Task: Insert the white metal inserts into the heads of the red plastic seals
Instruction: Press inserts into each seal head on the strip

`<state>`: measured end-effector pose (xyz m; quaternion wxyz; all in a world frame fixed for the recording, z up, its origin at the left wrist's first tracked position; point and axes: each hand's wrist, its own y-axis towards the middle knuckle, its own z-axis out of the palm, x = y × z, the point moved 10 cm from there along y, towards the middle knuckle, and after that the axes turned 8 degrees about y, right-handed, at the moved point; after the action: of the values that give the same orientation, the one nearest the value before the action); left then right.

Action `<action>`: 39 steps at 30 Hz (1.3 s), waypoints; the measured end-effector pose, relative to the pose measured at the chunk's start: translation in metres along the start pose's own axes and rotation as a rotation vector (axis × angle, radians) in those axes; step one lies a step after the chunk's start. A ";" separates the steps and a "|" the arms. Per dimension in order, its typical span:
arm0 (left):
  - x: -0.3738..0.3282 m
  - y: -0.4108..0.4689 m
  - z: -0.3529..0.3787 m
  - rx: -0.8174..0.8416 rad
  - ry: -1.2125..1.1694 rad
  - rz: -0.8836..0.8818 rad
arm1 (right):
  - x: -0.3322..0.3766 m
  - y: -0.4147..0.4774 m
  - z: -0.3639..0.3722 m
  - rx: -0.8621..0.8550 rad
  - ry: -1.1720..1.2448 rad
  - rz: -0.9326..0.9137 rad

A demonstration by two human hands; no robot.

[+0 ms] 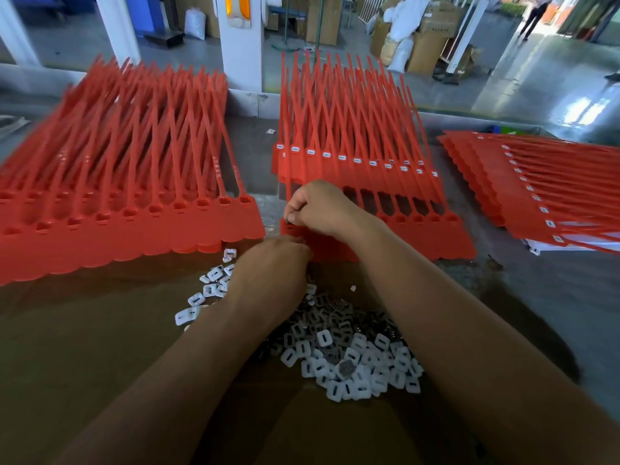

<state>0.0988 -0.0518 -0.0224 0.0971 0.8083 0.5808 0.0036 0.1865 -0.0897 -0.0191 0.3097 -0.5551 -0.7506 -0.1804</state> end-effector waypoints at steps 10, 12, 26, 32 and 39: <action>0.000 0.000 -0.001 -0.004 0.000 0.002 | -0.008 -0.002 -0.005 -0.130 0.074 0.004; 0.000 0.001 -0.001 -0.004 -0.002 0.001 | -0.009 -0.003 -0.007 -0.170 0.112 -0.002; -0.001 0.001 -0.001 0.009 -0.012 0.007 | -0.011 -0.009 -0.015 -0.278 0.152 -0.084; 0.003 0.000 -0.001 0.029 -0.034 -0.033 | -0.005 -0.037 -0.033 -0.242 0.151 -0.132; 0.004 0.001 0.001 0.076 -0.025 -0.057 | -0.019 -0.091 -0.001 0.267 0.004 0.010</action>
<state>0.1015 -0.0486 -0.0235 0.0735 0.7945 0.6020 -0.0312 0.1048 -0.1325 -0.0241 0.3832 -0.5124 -0.7645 -0.0784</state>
